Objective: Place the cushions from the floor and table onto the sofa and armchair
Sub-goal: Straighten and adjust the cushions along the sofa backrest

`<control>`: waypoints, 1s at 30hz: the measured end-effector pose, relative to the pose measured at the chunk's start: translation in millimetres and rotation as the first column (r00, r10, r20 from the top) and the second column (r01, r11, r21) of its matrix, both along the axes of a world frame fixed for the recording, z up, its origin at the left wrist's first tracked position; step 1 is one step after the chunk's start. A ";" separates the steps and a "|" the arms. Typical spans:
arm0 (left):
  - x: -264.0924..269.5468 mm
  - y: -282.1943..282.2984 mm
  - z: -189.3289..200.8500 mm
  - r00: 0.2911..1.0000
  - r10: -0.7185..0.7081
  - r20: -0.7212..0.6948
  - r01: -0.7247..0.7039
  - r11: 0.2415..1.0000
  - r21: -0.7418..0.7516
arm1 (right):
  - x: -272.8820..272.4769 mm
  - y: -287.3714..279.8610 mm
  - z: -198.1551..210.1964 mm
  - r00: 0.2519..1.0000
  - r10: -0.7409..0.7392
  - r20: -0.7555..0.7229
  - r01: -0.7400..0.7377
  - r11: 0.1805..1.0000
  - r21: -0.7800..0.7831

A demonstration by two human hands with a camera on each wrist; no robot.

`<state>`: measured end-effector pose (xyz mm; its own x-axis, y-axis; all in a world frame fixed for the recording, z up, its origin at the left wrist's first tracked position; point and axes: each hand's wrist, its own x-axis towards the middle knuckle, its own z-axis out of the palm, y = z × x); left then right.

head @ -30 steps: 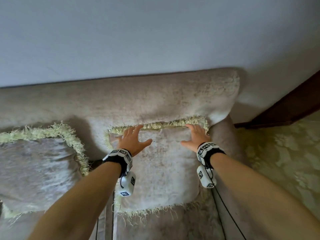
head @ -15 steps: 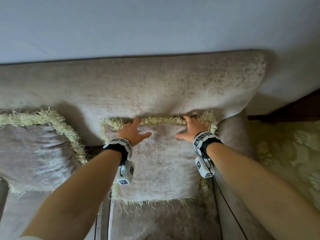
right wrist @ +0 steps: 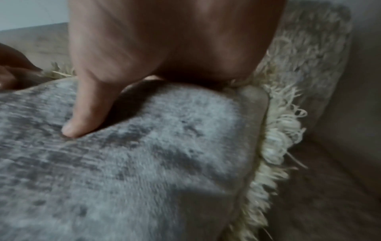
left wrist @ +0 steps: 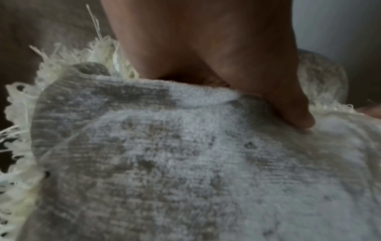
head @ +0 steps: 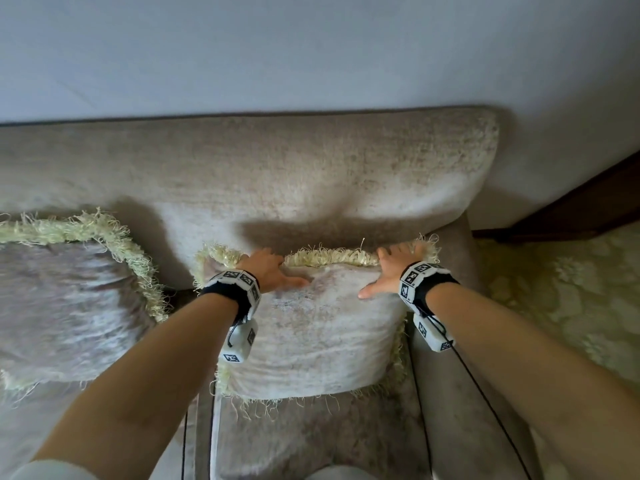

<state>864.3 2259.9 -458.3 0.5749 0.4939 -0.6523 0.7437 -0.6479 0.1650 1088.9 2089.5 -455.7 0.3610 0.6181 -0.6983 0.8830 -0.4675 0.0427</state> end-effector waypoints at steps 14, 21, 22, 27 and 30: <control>-64.0 -38.7 14.6 0.995 -0.076 0.062 0.067 0.987 0.143 | -63.3 -46.0 9.2 0.996 -0.089 0.002 0.088 0.991 0.097; -61.2 -38.0 35.9 0.999 -0.041 -0.019 0.045 0.970 0.238 | -62.5 -23.9 29.0 0.999 -0.045 0.031 0.039 0.986 0.159; -59.1 -33.9 41.5 0.999 -0.048 -0.023 0.053 0.967 0.251 | -58.8 -20.9 34.0 0.998 -0.044 0.033 0.037 0.984 0.176; -40.7 -12.4 64.0 0.996 -0.082 -0.034 0.089 0.948 0.306 | -40.0 -7.5 52.1 0.995 -0.044 0.091 0.022 0.971 0.237; -28.6 -4.8 73.7 0.996 -0.094 -0.007 0.091 0.938 0.336 | -27.8 -0.5 61.4 0.987 -0.055 0.148 0.016 0.968 0.252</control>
<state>835.7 2255.1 -384.6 0.6337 0.6274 -0.4525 0.6774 -0.7325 -0.0669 1061.0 2089.0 -394.3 0.4764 0.7503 -0.4583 0.8576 -0.5116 0.0539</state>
